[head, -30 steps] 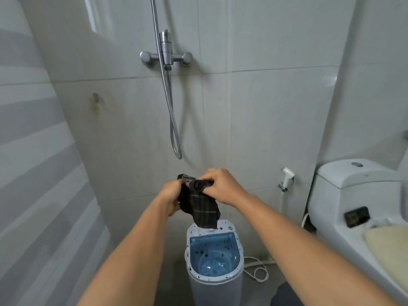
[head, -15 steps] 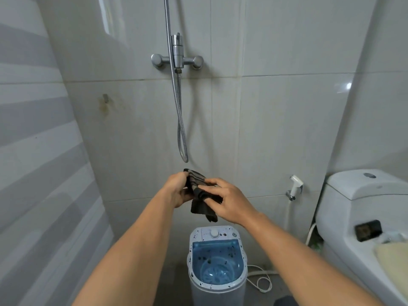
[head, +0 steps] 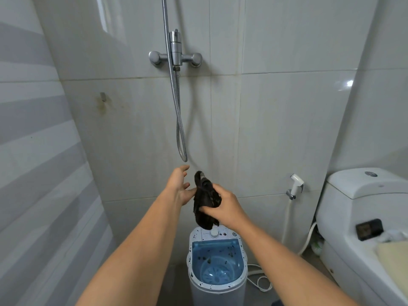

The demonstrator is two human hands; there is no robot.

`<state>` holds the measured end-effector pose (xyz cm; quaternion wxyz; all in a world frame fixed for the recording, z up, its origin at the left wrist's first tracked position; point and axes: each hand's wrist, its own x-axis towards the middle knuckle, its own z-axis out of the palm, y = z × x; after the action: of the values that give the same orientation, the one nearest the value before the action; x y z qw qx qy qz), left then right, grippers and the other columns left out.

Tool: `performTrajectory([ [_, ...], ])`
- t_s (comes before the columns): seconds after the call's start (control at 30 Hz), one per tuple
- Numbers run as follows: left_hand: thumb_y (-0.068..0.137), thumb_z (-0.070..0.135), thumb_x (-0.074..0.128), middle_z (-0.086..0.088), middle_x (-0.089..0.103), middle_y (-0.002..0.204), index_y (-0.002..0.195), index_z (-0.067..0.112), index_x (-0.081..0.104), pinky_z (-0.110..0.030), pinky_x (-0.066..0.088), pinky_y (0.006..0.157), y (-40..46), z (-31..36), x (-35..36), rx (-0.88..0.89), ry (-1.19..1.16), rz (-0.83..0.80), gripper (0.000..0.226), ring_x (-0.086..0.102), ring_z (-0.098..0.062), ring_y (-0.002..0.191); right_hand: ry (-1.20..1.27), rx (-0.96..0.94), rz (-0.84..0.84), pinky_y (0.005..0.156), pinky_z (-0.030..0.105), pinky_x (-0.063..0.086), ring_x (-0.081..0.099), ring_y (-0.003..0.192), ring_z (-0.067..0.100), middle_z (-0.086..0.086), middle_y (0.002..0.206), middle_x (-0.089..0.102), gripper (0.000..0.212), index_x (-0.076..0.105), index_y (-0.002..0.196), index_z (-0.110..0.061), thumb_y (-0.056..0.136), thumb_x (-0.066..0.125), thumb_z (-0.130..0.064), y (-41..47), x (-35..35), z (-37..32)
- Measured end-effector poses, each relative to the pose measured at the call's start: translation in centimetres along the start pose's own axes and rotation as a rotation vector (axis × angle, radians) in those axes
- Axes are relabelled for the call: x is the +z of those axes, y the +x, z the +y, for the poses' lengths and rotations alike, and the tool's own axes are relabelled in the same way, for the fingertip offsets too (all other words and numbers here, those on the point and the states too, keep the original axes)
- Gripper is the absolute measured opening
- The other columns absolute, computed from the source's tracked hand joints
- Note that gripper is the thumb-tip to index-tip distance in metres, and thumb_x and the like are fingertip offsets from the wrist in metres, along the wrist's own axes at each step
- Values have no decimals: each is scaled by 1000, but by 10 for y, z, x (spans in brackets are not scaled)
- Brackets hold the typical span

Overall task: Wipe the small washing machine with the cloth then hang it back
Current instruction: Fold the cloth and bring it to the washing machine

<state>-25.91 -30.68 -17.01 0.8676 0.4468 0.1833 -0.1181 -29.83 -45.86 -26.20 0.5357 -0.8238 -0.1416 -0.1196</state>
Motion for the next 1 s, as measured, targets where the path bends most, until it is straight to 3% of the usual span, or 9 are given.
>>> performTrajectory([
  [0.07, 93, 24, 63, -21, 32, 150, 142, 13, 48, -55, 56, 89, -2, 0, -1, -7, 83, -29, 53, 39, -46, 137, 109, 76, 57, 92, 39, 60, 74, 96, 13, -1, 100, 78, 33, 71, 113, -27, 83, 77, -15, 0, 2, 4],
  [0.17, 91, 20, 60, -12, 52, 134, 127, 15, 56, -42, 60, 78, -2, -2, -9, 172, 582, -16, 36, 59, -28, 111, 301, 281, 95, 82, 37, 60, 75, 86, 24, 9, 92, 78, 12, 72, 104, -14, 95, 64, -12, -2, -5, 3],
  [0.27, 85, 21, 59, -5, 62, 119, 124, 25, 60, -37, 48, 87, 1, -13, -23, 284, 921, -87, 40, 58, -15, 100, 501, 492, 0, 71, 36, 54, 70, 72, 24, 11, 84, 72, 25, 67, 100, -6, 99, 56, -28, -6, -23, 3],
  [0.4, 80, 33, 73, -10, 70, 119, 121, 25, 65, -45, 58, 86, 2, -34, -36, -38, 899, -357, 42, 68, -25, 109, 628, 715, -122, 69, 34, 51, 67, 68, 24, 9, 76, 72, 40, 62, 100, -6, 96, 54, -45, -12, -47, 2],
  [0.5, 86, 20, 74, -12, 75, 105, 106, 15, 65, -38, 61, 80, 8, -48, -38, 11, 829, -307, 23, 72, -23, 96, 625, 728, -141, 77, 35, 55, 72, 79, 28, 12, 85, 77, 50, 63, 108, -6, 95, 56, -54, -11, -56, 10],
  [0.63, 91, 15, 69, -10, 74, 90, 107, 13, 62, -34, 61, 69, 16, -57, -39, 59, 689, -226, 18, 73, -21, 83, 686, 737, -207, 96, 47, 56, 70, 114, 36, 20, 126, 71, 75, 56, 135, -13, 86, 63, -69, -16, -62, 31],
  [0.73, 93, 15, 66, -11, 71, 93, 103, 14, 58, -35, 59, 66, 17, -59, -37, 69, 568, -199, 13, 70, -23, 88, 590, 778, -201, 90, 41, 54, 68, 101, 26, 11, 117, 73, 84, 59, 135, -15, 72, 79, -68, -21, -58, 36],
  [0.9, 98, 15, 60, -13, 71, 99, 99, 15, 53, -38, 60, 69, 19, -60, -35, 103, 451, -150, 7, 70, -24, 92, 256, 636, 251, 89, 43, 54, 68, 102, 18, 1, 120, 68, 72, 56, 134, -28, 81, 61, -77, -18, -44, 34],
  [1.0, 99, 15, 58, -16, 71, 105, 103, 13, 53, -41, 61, 72, 20, -62, -34, 144, 405, -130, 6, 70, -26, 99, 322, 805, 72, 91, 49, 56, 74, 100, 24, 2, 123, 71, 90, 53, 126, -33, 63, 55, -97, -17, -35, 29],
])
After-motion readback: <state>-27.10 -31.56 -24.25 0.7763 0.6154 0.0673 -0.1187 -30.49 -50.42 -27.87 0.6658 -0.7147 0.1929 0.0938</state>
